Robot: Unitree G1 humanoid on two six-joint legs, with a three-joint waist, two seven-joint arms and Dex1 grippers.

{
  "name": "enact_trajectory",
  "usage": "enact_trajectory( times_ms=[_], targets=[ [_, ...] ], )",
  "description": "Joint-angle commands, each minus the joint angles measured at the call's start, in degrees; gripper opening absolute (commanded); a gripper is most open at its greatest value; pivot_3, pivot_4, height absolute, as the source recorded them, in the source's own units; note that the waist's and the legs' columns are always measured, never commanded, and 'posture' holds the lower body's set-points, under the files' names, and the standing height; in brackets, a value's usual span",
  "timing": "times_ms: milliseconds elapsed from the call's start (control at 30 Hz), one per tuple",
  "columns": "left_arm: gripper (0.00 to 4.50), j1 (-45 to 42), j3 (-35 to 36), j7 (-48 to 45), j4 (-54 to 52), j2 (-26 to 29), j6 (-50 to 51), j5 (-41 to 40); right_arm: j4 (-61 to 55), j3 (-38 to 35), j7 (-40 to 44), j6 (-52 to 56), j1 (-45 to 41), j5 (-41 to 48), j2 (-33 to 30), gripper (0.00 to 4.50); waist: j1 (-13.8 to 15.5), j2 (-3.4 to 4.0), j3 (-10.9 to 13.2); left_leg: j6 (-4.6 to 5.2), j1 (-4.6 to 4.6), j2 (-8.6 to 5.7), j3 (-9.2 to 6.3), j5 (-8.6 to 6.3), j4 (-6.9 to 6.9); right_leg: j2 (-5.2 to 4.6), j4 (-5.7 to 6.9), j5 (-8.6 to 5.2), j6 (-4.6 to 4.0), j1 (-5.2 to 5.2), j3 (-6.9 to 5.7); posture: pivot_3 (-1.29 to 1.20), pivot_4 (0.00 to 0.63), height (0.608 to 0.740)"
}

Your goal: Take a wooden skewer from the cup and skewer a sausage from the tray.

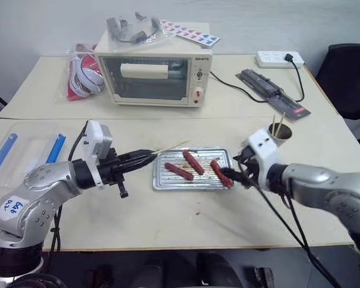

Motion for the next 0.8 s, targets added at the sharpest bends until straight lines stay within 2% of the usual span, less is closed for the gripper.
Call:
enact_trajectory(
  times_ms=[33,167,733,767,800],
  targets=[
    [0.00,-0.1,1.7,0.9,-2.0,0.6,-0.1,-1.4,-2.6,1.9,0.0,-1.1,1.2,-6.8,2.5,3.51,-0.1,0.00,0.0,0.00,0.01,0.01,0.00,0.00,0.00,0.01,0.00,0.00,0.00,0.00,0.00,0.00,0.150,0.740],
    [0.00,-0.3,1.6,1.4,-2.5,0.8,0.1,-1.8,-2.7,1.5,0.8,-0.6,2.7,-11.4,3.9,3.51,-0.2,0.01,0.0,-0.01,0.00,0.01,0.00,0.00,-0.05,0.02,0.00,0.00,0.00,-0.03,0.00,0.00,0.150,0.740],
    [0.00,-3.3,-0.3,1.3,-1.0,0.4,-0.8,-1.2,-1.8,1.1,7.6,1.6,2.5,-19.0,10.8,3.51,-0.3,0.01,0.0,-0.02,0.01,0.00,0.00,0.01,-0.04,0.03,0.02,0.00,0.00,-0.02,-0.01,0.00,0.150,0.740],
    [0.00,-3.6,-0.5,1.3,-0.9,0.3,-0.8,-1.1,-1.9,1.1,7.7,1.9,2.5,-19.3,11.2,3.14,-0.3,0.01,0.0,-0.02,0.01,-0.01,0.00,0.01,-0.04,0.03,0.02,0.00,0.00,-0.02,0.00,0.00,0.150,0.740],
    [0.00,-3.7,-0.5,1.3,-0.8,0.3,-0.8,-1.1,-2.0,1.1,7.9,2.2,2.6,-19.6,11.5,3.01,-0.3,0.01,0.0,-0.02,0.02,-0.01,0.00,0.00,-0.04,0.03,0.02,0.00,0.00,-0.02,0.00,0.00,0.150,0.740]
  ],
)
